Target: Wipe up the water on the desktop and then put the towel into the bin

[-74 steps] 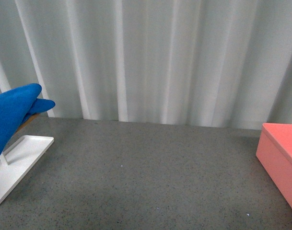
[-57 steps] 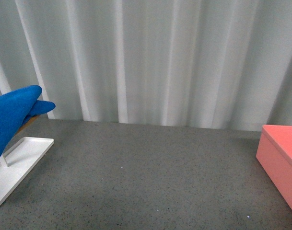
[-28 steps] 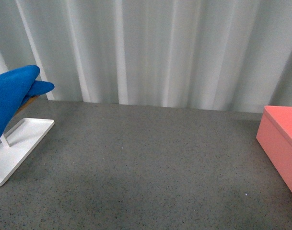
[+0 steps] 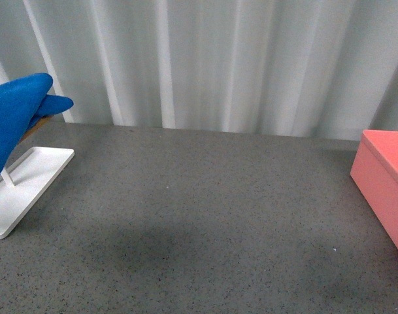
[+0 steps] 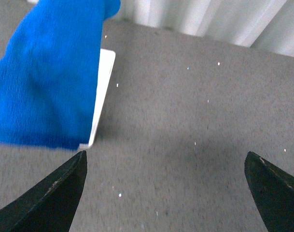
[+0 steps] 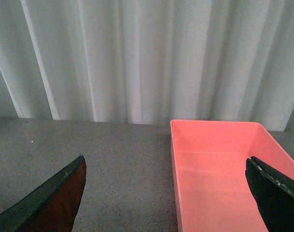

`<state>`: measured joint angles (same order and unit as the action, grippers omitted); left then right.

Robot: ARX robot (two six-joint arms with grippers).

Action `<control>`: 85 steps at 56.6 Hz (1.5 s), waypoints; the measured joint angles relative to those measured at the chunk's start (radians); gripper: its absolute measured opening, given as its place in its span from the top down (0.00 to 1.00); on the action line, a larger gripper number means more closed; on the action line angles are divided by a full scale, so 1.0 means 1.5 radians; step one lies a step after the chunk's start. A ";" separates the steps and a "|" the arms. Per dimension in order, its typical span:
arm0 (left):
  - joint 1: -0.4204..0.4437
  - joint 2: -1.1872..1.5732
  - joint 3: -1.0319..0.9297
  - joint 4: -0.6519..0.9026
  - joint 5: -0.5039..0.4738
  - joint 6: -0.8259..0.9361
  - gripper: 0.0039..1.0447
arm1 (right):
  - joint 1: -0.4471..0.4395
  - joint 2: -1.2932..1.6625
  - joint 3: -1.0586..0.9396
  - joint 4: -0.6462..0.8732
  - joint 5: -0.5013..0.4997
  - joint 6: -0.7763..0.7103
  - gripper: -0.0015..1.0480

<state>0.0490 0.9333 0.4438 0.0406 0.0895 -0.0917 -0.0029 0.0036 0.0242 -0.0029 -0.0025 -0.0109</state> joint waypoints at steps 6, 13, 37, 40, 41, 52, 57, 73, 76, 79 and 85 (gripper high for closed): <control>0.022 0.227 0.176 0.009 0.032 0.057 0.06 | 0.000 0.000 0.000 0.000 0.001 0.000 0.07; 0.039 0.481 0.468 -0.127 0.033 0.136 0.06 | 0.000 0.000 0.000 0.000 0.000 0.000 0.07; 0.061 0.813 0.956 -0.349 -0.075 0.298 0.06 | 0.000 0.000 0.000 0.000 0.000 0.000 0.07; 0.063 0.835 0.986 -0.366 -0.084 0.304 0.06 | 0.000 0.000 0.000 0.000 0.001 0.000 0.07; 0.064 0.848 1.000 -0.374 -0.090 0.306 0.06 | 0.000 0.000 0.000 0.000 0.000 0.000 0.07; 0.068 0.936 1.095 -0.418 -0.109 0.301 0.06 | 0.000 0.000 0.000 0.000 0.001 0.000 0.07; 0.068 0.966 1.128 -0.419 -0.124 0.291 0.06 | 0.000 0.000 0.000 0.000 0.000 0.000 0.07; 0.069 1.010 1.171 -0.387 -0.150 0.290 0.06 | 0.000 0.000 0.000 0.000 0.001 0.000 0.07; 0.070 1.011 1.171 -0.385 -0.151 0.290 0.06 | 0.000 0.000 0.000 0.000 0.001 0.000 0.07; 0.071 1.012 1.164 -0.371 -0.149 0.292 0.06 | 0.000 0.000 0.000 0.000 0.001 0.000 0.07; 0.072 1.012 1.135 -0.338 -0.145 0.305 0.06 | 0.000 0.000 0.000 0.000 0.000 0.000 0.07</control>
<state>0.1574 2.4512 2.1460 -0.4664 -0.1280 0.3664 -0.0029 0.0036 0.0242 -0.0029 -0.0021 -0.0109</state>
